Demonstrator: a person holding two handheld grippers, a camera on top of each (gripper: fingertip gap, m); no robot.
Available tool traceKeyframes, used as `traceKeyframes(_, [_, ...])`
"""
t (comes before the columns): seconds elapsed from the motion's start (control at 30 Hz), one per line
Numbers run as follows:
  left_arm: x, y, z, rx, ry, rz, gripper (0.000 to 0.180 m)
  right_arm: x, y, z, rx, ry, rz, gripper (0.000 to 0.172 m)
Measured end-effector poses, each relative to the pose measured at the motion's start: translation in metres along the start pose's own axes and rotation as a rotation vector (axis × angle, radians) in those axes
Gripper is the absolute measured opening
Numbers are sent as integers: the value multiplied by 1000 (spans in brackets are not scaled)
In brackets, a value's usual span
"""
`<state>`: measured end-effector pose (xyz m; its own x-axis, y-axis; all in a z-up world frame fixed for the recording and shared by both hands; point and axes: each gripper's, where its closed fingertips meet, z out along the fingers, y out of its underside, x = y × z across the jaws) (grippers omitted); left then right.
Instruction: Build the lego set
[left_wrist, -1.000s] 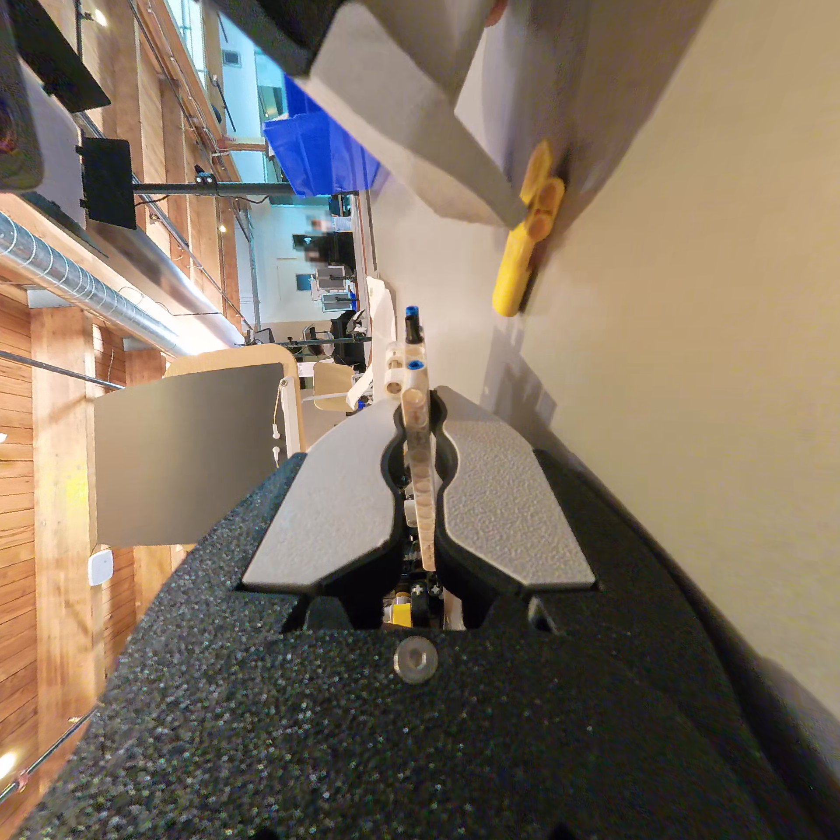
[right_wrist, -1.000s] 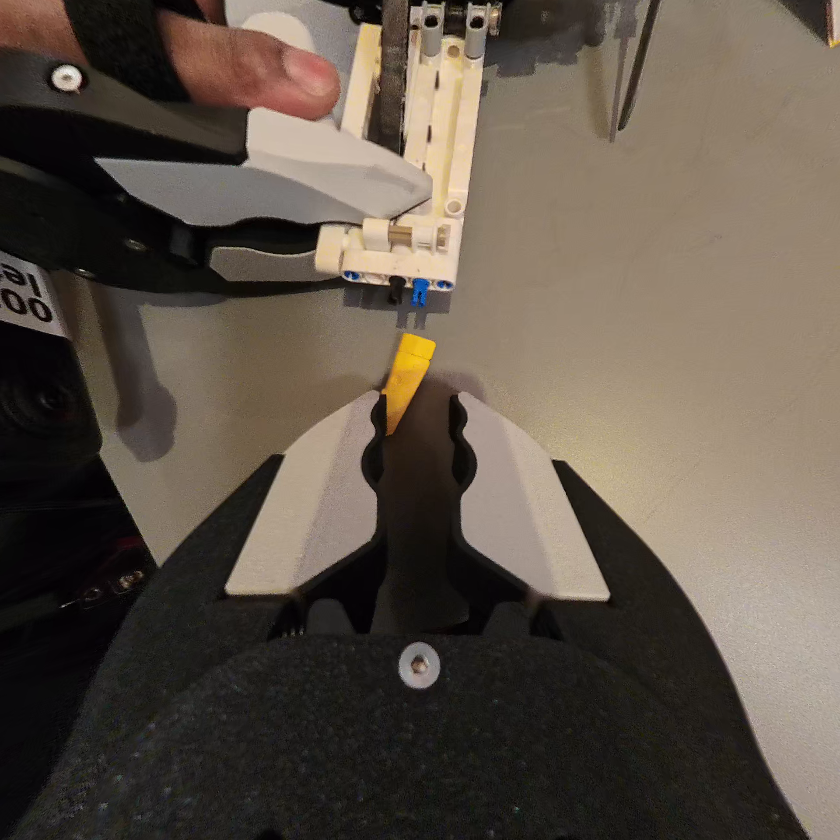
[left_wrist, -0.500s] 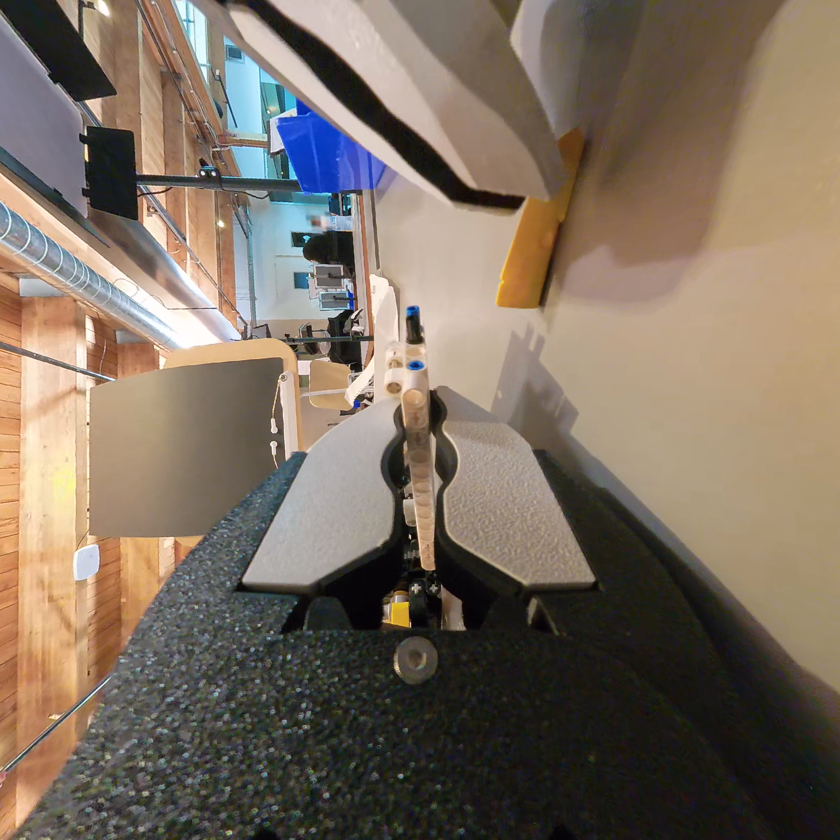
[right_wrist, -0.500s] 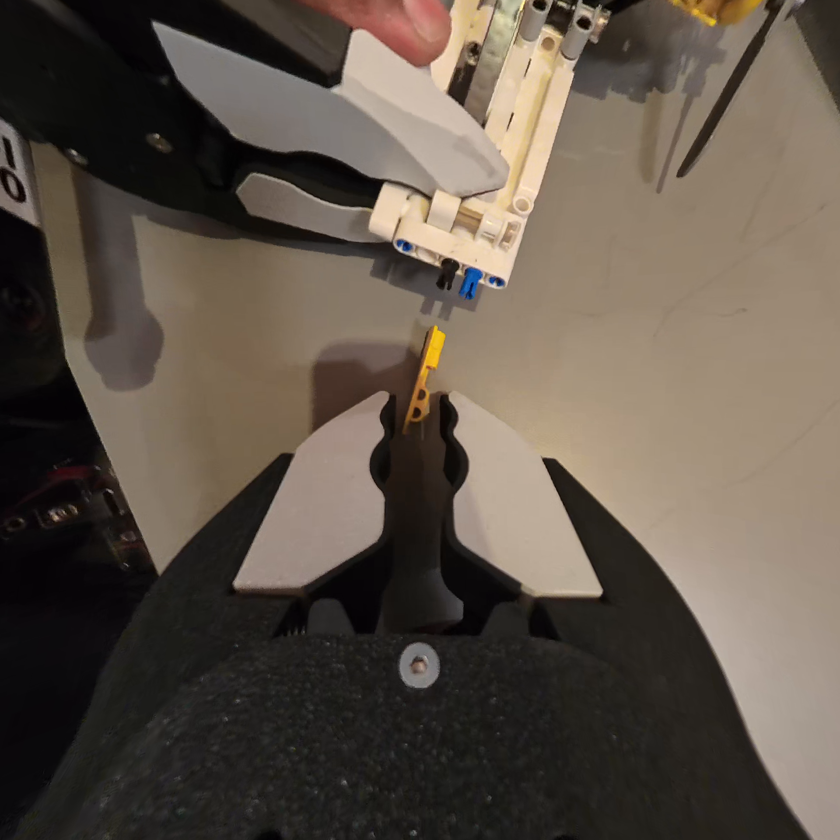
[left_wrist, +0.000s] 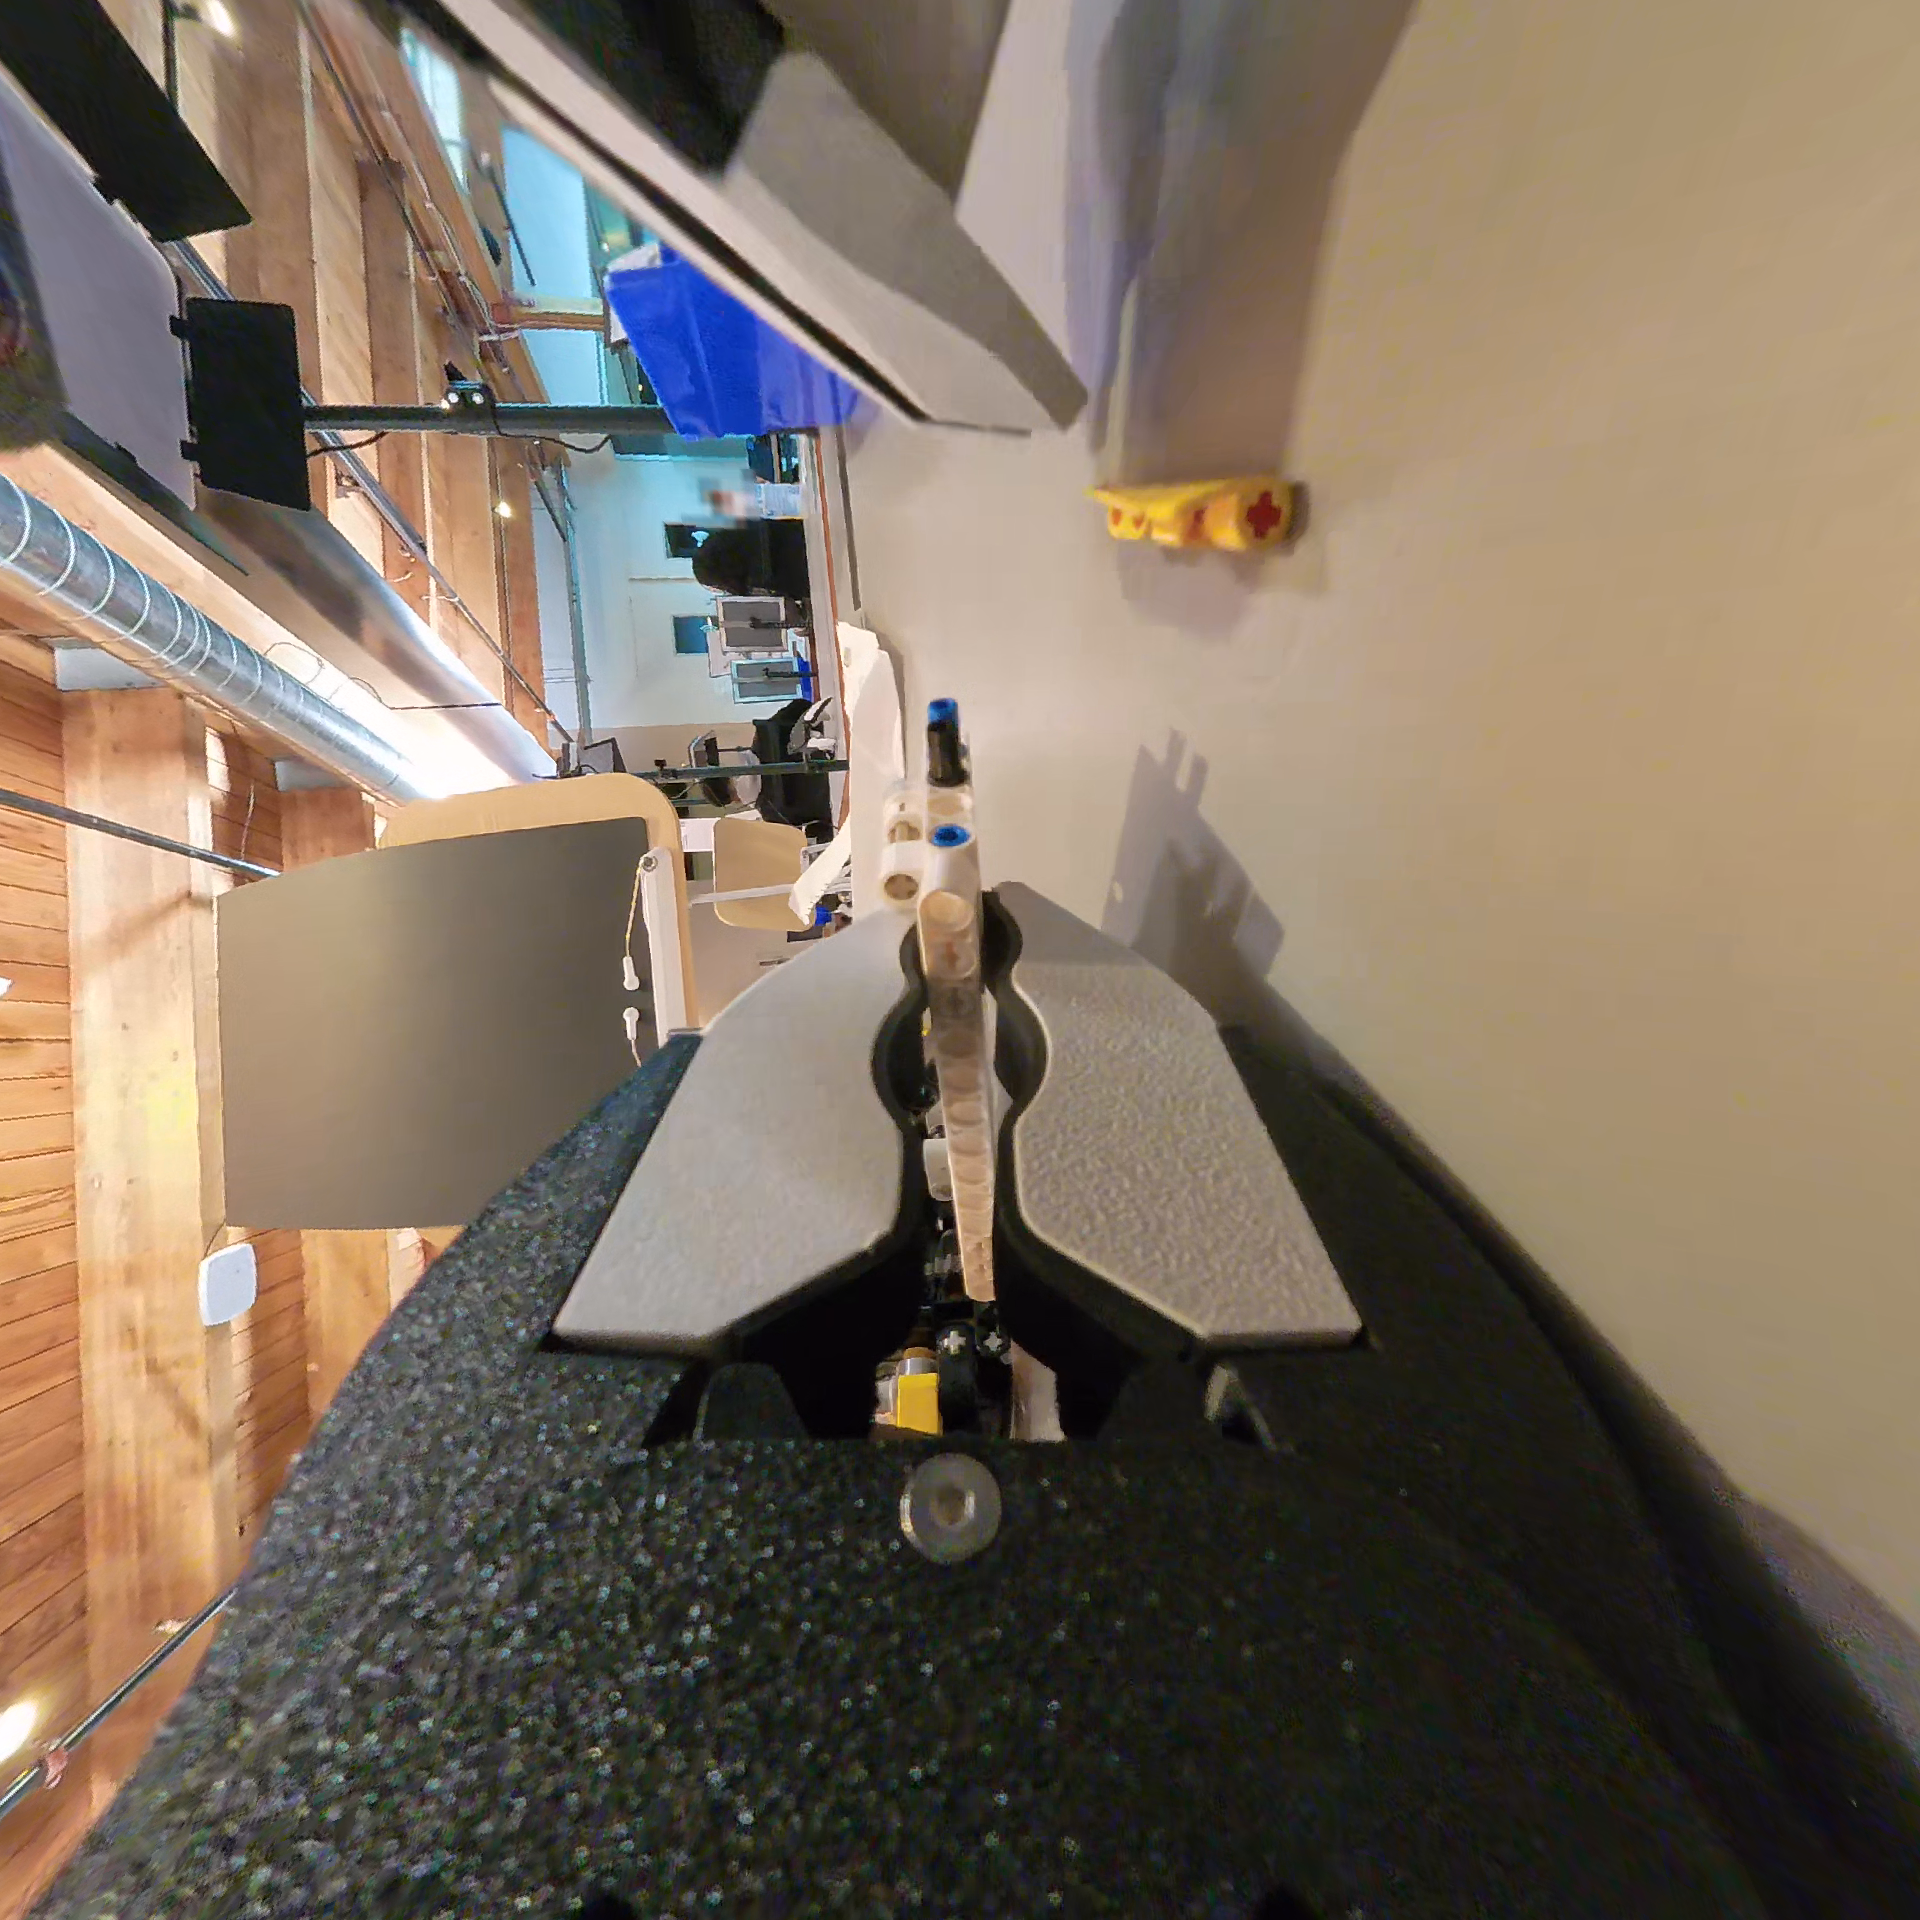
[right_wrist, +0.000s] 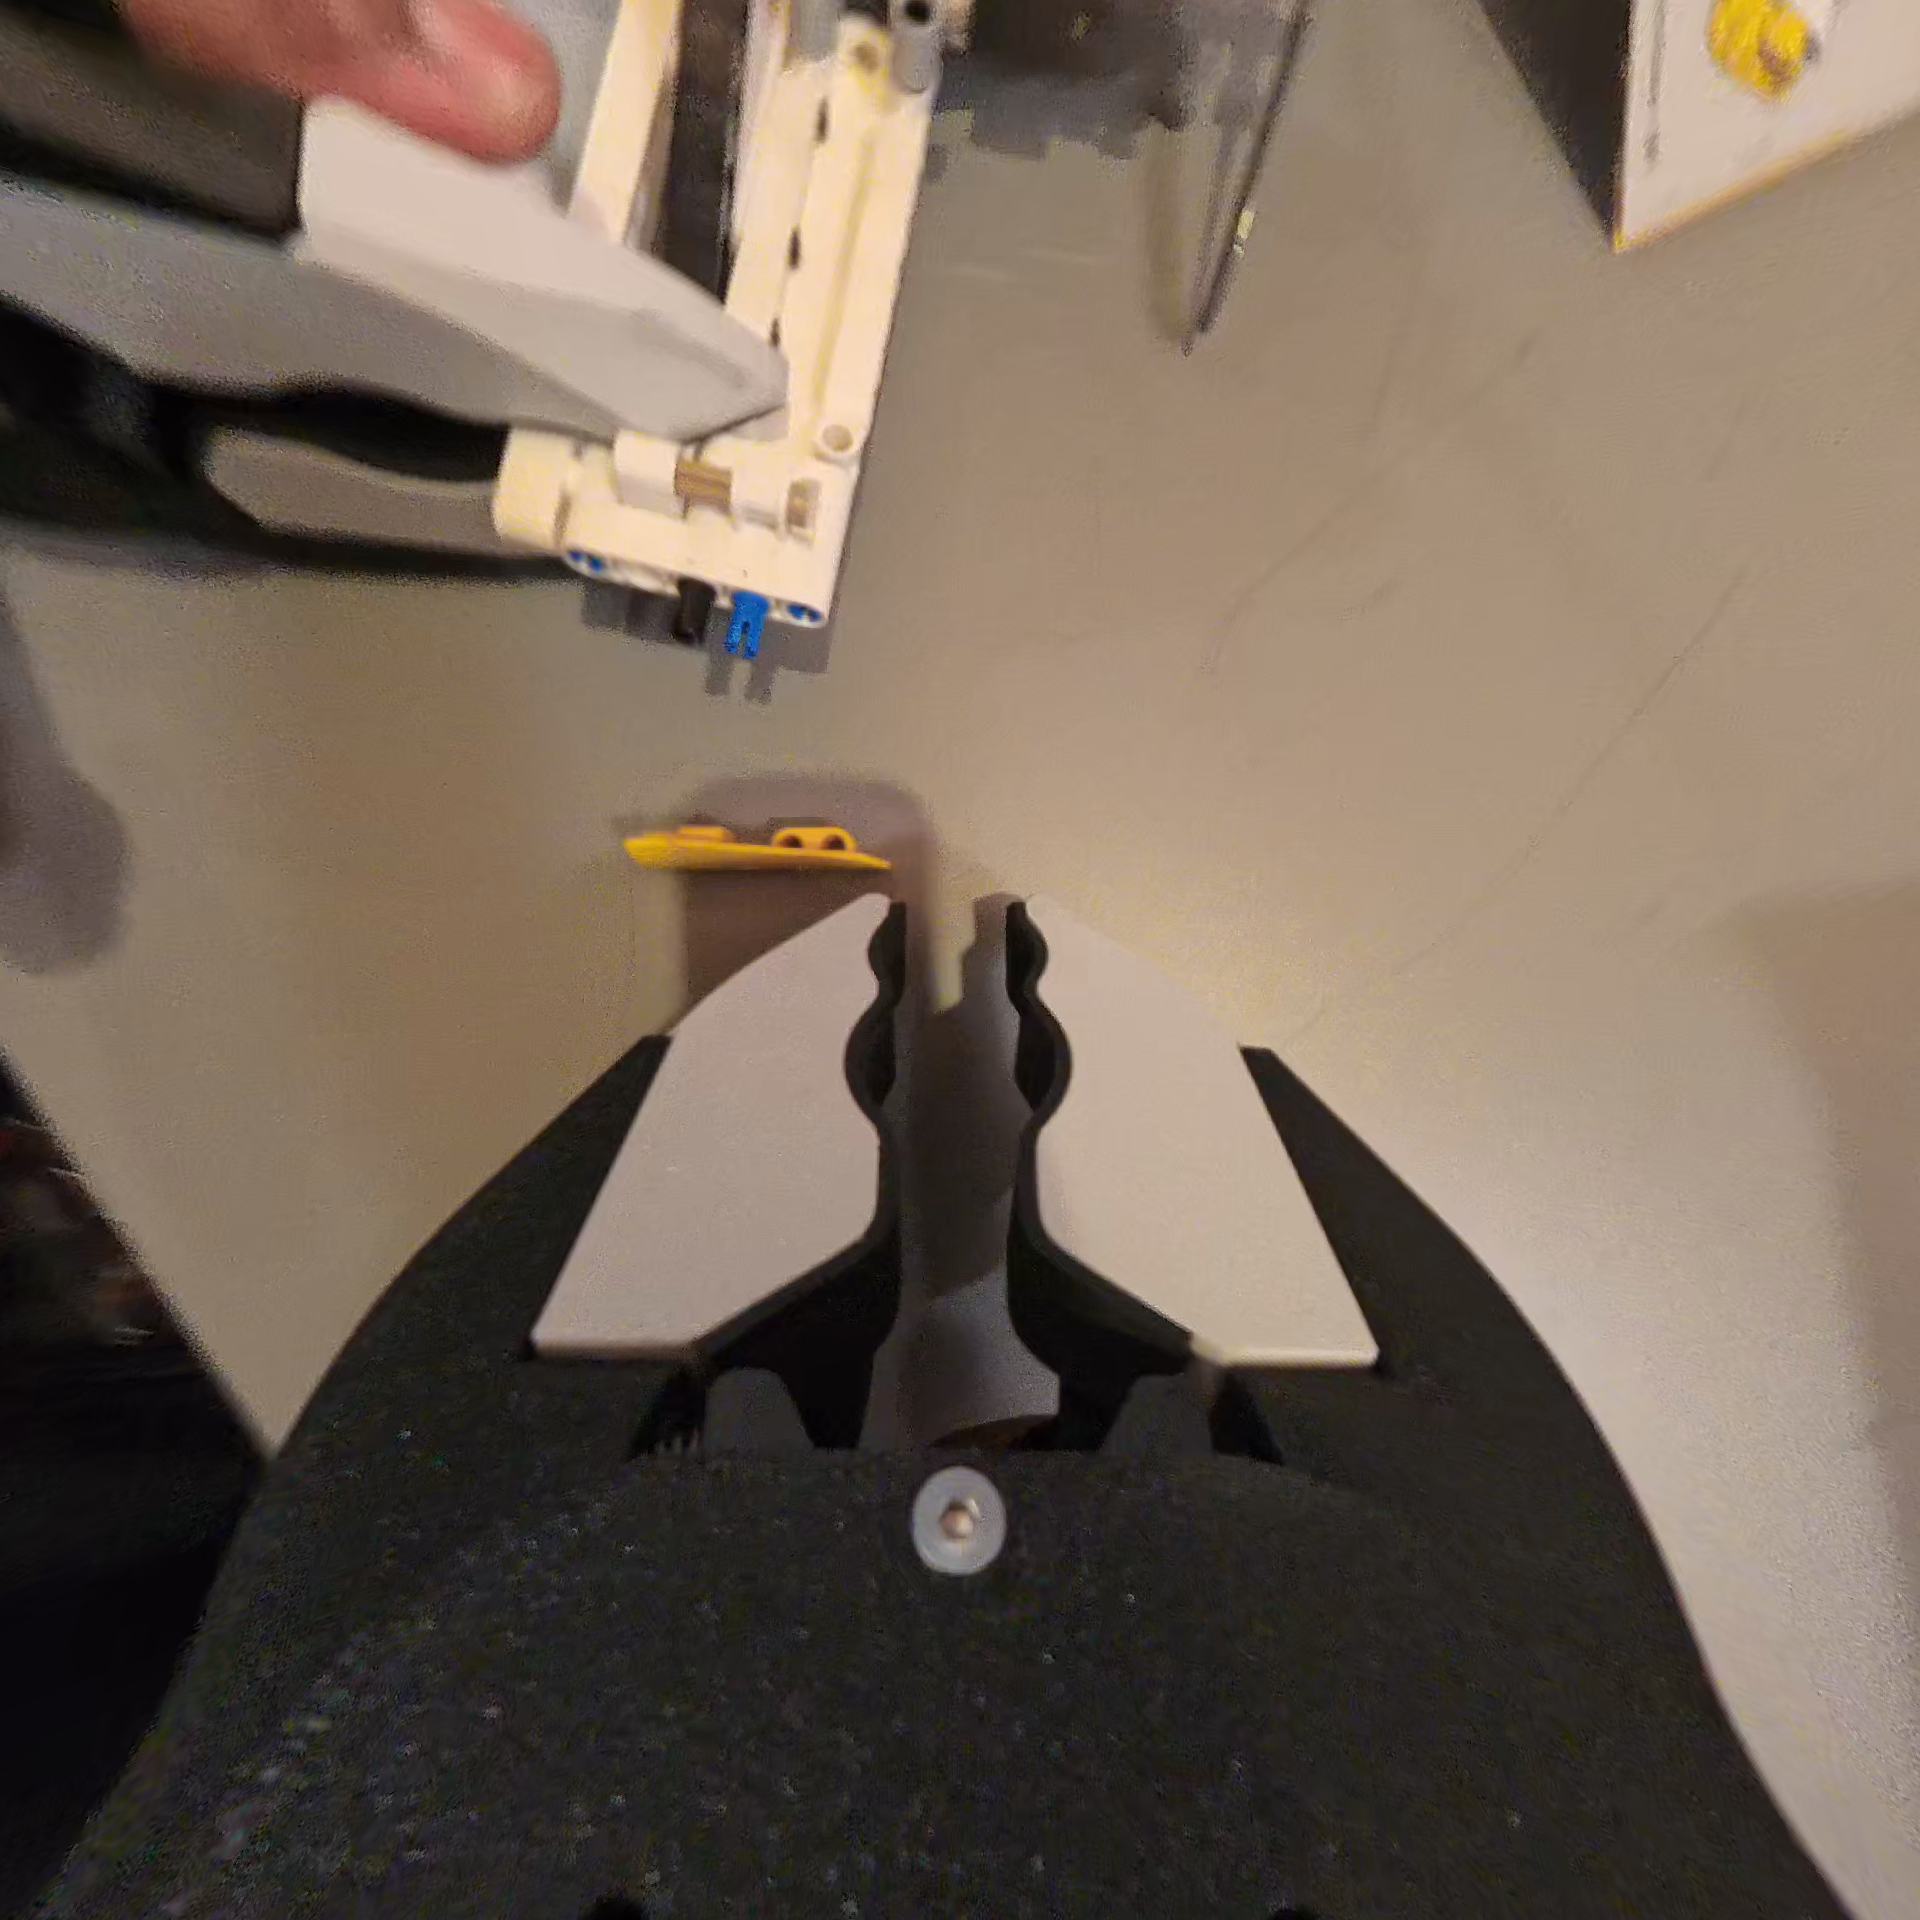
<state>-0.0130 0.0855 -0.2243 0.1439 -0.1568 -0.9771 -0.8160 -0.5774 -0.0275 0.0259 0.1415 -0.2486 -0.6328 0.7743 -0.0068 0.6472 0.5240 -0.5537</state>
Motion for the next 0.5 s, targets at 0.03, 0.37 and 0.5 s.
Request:
traceKeyframes(0.03, [0,0,0,-5,-3,-1,7,-3,0,-4,18,-28,92,18])
traceKeyframes(0.37, [-8,6,9,-58,-27,-42,8,-36,6,-13,30,-188,529,19])
traceKeyframes(0.5, [-8,4,6,-51,-16,-62,8,-43,0,-6,15,-355,741,19])
